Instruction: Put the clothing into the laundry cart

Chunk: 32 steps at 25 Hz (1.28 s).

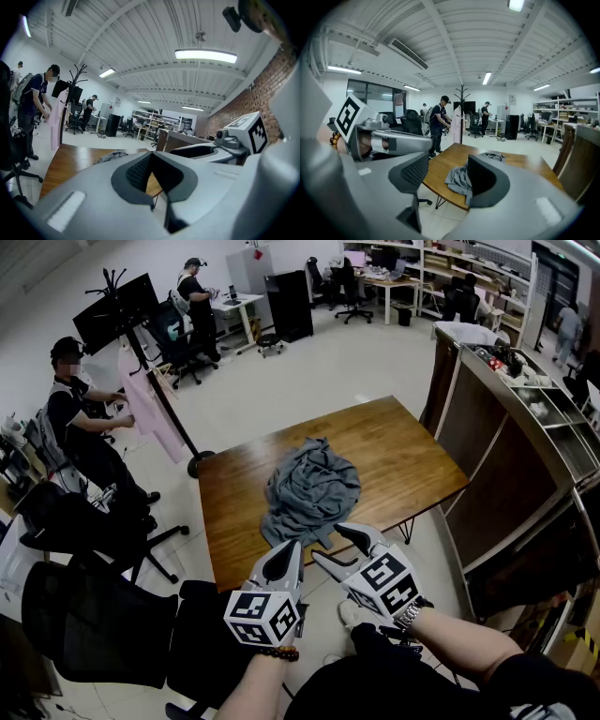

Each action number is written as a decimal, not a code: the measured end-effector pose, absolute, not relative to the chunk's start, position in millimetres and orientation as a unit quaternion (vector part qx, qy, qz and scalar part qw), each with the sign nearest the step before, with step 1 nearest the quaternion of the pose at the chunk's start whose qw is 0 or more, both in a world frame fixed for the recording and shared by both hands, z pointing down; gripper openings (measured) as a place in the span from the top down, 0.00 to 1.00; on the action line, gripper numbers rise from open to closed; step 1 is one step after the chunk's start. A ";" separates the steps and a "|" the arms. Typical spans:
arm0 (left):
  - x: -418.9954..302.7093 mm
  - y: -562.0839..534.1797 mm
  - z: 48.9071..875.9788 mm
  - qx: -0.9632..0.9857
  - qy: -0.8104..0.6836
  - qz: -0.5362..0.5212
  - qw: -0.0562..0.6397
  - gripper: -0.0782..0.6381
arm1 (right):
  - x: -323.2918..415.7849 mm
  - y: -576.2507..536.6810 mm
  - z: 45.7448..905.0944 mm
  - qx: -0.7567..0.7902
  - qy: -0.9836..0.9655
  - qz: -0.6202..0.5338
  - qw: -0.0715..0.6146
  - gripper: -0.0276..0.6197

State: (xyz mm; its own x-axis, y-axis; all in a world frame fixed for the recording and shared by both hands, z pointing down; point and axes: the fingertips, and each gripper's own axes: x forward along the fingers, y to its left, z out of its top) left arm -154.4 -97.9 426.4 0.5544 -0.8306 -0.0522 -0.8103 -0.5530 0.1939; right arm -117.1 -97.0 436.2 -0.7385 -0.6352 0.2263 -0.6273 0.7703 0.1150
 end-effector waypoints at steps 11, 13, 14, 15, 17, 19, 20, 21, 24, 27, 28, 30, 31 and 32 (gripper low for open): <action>-163.9 -212.5 461.1 0.869 -0.484 -0.051 0.095 0.89 | -113.2 -240.9 499.5 0.331 -0.926 0.004 0.178 0.27; -169.1 -237.7 467.4 0.866 -0.487 -0.049 0.102 0.89 | -117.0 -272.9 512.2 0.331 -0.924 0.003 0.190 0.22; -170.4 -249.6 471.2 0.865 -0.489 -0.048 0.106 0.89 | -117.8 -287.9 520.6 0.330 -0.923 0.005 0.198 0.19; -170.8 -261.0 475.8 0.864 -0.490 -0.046 0.109 0.89 | -117.9 -302.2 531.1 0.327 -0.922 0.008 0.207 0.18; -170.7 -284.2 487.6 0.861 -0.493 -0.042 0.116 0.89 | -117.6 -330.2 556.4 0.321 -0.920 0.019 0.224 0.14; -173.0 -308.9 502.2 0.858 -0.498 -0.036 0.121 0.89 | -120.2 -358.5 583.5 0.314 -0.918 0.028 0.239 0.11; -175.3 -321.5 509.6 0.856 -0.501 -0.033 0.124 0.89 | -123.2 -371.9 597.0 0.310 -0.918 0.032 0.247 0.10; -177.9 -334.1 516.9 0.854 -0.503 -0.030 0.128 0.89 | -126.9 -384.6 610.2 0.305 -0.917 0.035 0.255 0.09; -185.5 -369.6 536.6 0.848 -0.511 -0.025 0.138 0.89 | -138.1 -419.1 645.0 0.291 -0.915 0.043 0.277 0.09; -193.5 -400.0 553.5 0.841 -0.520 -0.022 0.149 0.89 | -148.4 -450.0 675.8 0.283 -0.911 0.044 0.298 0.07; -195.9 -409.4 559.9 0.839 -0.523 -0.021 0.152 0.89 | -151.5 -459.9 687.5 0.281 -0.909 0.044 0.307 0.07; -200.2 -426.2 574.2 0.834 -0.529 -0.018 0.160 0.89 | -157.8 -478.4 712.4 0.277 -0.904 0.043 0.324 0.06; -202.6 -433.2 581.9 0.831 -0.532 -0.016 0.164 0.89 | -161.1 -486.5 724.9 0.275 -0.901 0.044 0.332 0.05; -205.4 -439.3 589.3 0.828 -0.535 -0.014 0.168 0.89 | -164.2 -493.8 736.4 0.273 -0.899 0.043 0.340 0.05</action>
